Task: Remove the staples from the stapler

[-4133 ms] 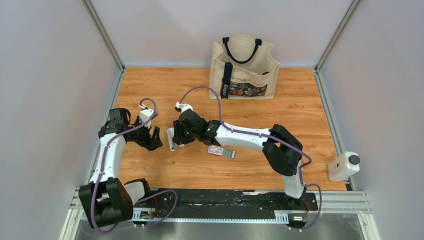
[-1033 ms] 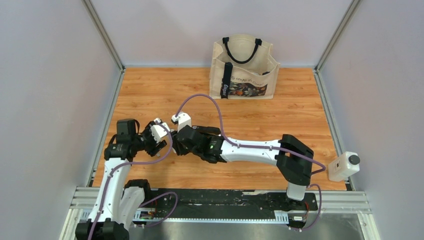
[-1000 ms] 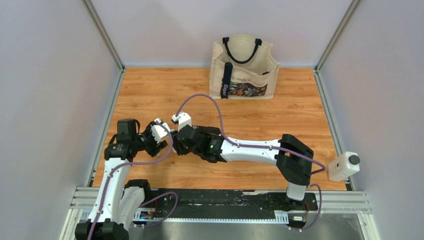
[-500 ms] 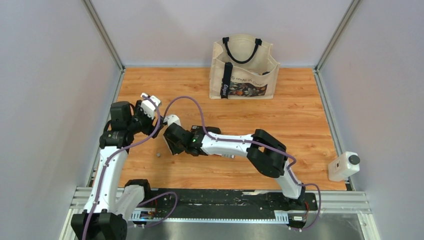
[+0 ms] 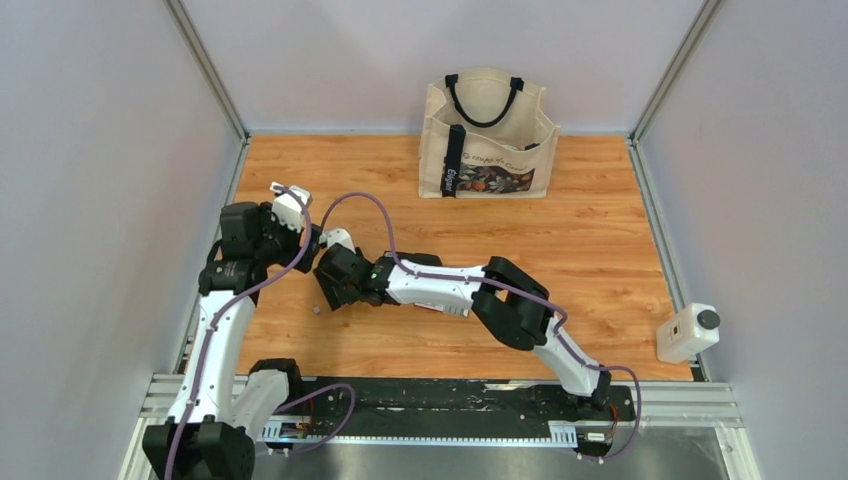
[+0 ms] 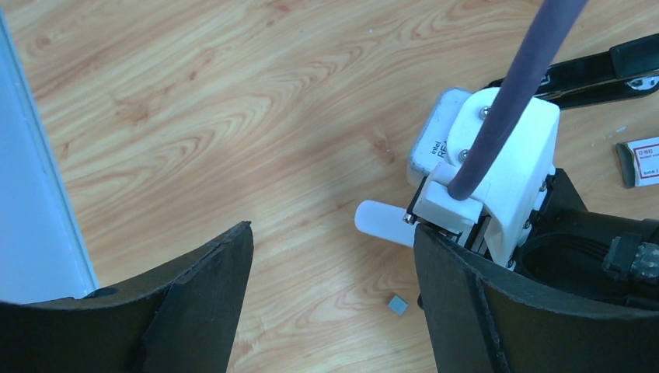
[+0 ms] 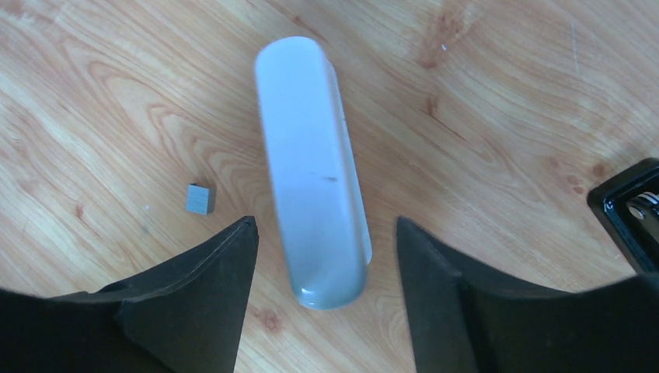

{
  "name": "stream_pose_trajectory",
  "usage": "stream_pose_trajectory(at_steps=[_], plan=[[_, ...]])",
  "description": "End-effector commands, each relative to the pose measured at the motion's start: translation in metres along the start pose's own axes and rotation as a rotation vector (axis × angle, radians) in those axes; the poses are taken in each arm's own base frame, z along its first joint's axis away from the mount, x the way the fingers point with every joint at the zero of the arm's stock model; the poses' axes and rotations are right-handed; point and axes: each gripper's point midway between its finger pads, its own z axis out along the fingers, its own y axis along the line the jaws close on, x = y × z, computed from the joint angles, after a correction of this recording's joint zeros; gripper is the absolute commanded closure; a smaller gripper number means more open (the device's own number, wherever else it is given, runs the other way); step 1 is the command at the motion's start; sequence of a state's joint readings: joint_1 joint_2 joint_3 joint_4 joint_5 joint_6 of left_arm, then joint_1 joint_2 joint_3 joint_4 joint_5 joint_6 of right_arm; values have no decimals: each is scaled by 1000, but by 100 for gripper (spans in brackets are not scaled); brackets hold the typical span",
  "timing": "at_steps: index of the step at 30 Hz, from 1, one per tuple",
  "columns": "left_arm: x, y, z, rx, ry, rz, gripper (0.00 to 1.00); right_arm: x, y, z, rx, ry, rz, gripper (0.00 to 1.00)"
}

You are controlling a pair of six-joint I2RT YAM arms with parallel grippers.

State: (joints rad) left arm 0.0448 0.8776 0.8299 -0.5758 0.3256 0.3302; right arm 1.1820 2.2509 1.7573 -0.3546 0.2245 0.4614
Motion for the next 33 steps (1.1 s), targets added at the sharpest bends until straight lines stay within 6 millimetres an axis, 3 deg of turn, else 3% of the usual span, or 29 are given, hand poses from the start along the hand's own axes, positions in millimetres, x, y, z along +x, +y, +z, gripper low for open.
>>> stream_pose_trajectory(at_steps=[1, 4, 7, 8, 9, 10, 11, 12, 13, 14, 16, 17, 19, 20, 23, 28, 33], plan=[[-7, 0, 10, 21, -3, -43, 16, -11, 19, -8, -54, -21, -23, 30], [-7, 1, 13, 20, 1, -45, 15, -15, 16, -22, -55, -38, -23, 29], [-6, 1, 17, 21, 11, -46, 15, -39, 18, -55, -86, -111, -31, 30], [-9, 0, 17, 26, 10, -37, 15, -34, 11, -59, -75, -105, -43, 30], [-7, -2, 20, 31, 27, -32, 15, -52, 11, -81, -93, -159, -64, 30], [-6, -2, 21, 31, 35, -24, 15, -56, 6, -89, -92, -172, -71, 30], [-7, -12, 24, 55, 40, 1, 15, -54, -9, -92, -74, -165, -76, 29], [-5, -14, 26, 58, 52, 10, 15, -65, -14, -111, -92, -189, -74, 29], [-4, -17, 27, 64, 58, 20, 15, -67, -25, -116, -82, -189, -86, 28], [-4, -25, 30, 84, 61, 43, 14, -75, -48, -122, -51, -195, -73, 26], [1, -29, 35, 88, 79, 80, 14, -76, -71, -137, -49, -193, -109, 20], [3, -39, 40, 113, 79, 117, 14, -77, -99, -141, -26, -164, -89, 18], [10, -46, 50, 107, 100, 211, 14, -78, -121, -154, -47, -156, -94, 17], [14, -49, 55, 108, 104, 240, 14, -77, -139, -156, -58, -132, -66, 16], [21, -63, 65, 139, 131, 293, 14, -68, -166, -159, -18, -87, -92, 15], [30, -89, 81, 207, 186, 366, 14, -52, -177, -148, 20, 14, -178, 15], [39, -97, 95, 230, 210, 391, 14, -37, -180, -133, 11, 88, -231, 15]])
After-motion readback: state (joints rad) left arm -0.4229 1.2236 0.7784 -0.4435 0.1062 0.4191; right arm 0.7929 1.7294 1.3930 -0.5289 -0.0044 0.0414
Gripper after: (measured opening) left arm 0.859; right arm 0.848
